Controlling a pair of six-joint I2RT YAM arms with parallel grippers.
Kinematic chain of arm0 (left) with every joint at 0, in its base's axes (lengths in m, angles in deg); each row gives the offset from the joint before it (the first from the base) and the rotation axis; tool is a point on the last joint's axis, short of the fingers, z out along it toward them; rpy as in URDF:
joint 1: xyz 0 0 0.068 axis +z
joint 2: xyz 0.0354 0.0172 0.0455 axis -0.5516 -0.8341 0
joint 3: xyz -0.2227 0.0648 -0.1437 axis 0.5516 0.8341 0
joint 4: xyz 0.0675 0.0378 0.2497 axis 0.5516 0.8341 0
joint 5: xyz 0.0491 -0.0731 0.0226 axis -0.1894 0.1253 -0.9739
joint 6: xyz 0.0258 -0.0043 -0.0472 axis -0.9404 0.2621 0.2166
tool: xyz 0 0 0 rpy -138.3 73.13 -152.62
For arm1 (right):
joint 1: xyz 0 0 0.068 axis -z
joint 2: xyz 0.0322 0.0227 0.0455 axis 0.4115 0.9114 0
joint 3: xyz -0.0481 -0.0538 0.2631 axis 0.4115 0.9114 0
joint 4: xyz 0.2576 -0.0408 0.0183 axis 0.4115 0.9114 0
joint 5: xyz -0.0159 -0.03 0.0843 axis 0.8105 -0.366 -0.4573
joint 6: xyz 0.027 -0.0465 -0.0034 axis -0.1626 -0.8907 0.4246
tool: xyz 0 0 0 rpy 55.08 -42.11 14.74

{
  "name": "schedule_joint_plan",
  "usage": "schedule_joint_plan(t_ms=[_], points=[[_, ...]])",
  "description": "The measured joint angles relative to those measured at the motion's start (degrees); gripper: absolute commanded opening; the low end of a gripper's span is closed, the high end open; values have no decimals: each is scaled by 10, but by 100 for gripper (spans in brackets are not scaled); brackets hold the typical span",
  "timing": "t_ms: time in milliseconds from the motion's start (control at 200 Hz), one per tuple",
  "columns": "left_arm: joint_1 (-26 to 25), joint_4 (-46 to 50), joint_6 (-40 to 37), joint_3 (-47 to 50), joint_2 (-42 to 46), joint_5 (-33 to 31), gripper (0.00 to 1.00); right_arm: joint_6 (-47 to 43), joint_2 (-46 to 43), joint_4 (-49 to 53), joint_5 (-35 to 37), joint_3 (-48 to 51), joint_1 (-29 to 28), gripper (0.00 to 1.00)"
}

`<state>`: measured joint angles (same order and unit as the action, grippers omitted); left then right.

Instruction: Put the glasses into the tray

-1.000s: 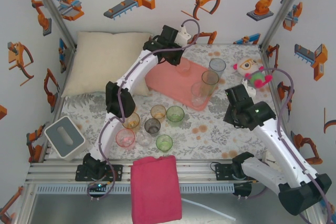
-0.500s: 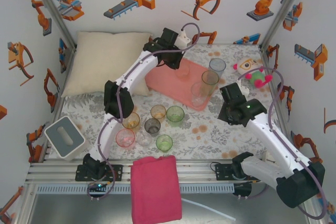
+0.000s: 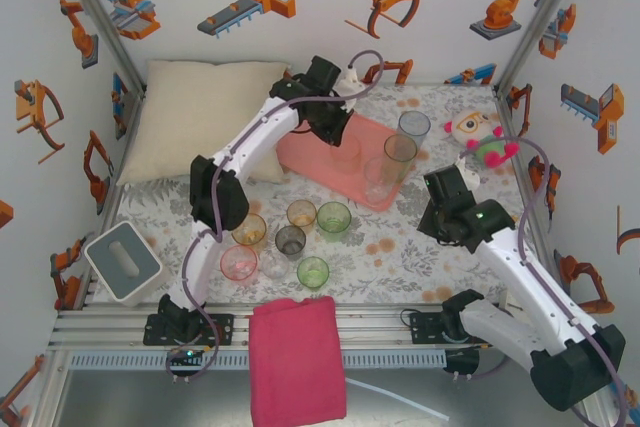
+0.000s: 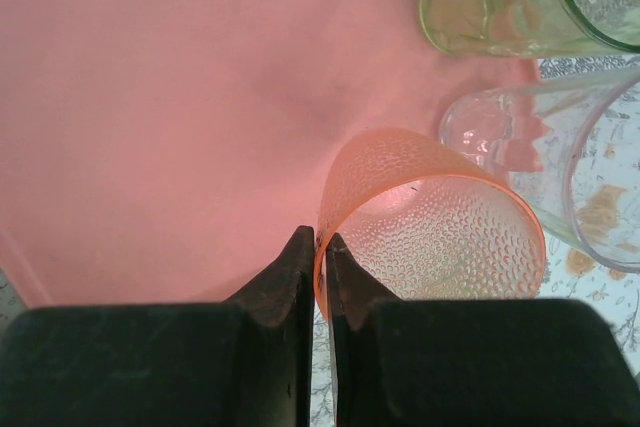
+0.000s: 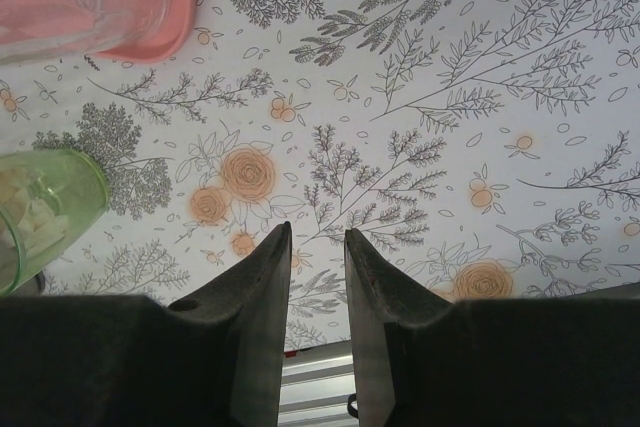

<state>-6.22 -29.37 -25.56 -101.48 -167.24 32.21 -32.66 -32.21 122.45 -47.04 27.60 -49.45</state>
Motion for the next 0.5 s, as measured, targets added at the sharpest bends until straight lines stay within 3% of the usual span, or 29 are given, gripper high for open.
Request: schedule_joint_plan(t_ms=[501], points=[[-23, 9, -12, 7, -11, -7, 14, 6, -2, 0, 0, 11, 0, 30]])
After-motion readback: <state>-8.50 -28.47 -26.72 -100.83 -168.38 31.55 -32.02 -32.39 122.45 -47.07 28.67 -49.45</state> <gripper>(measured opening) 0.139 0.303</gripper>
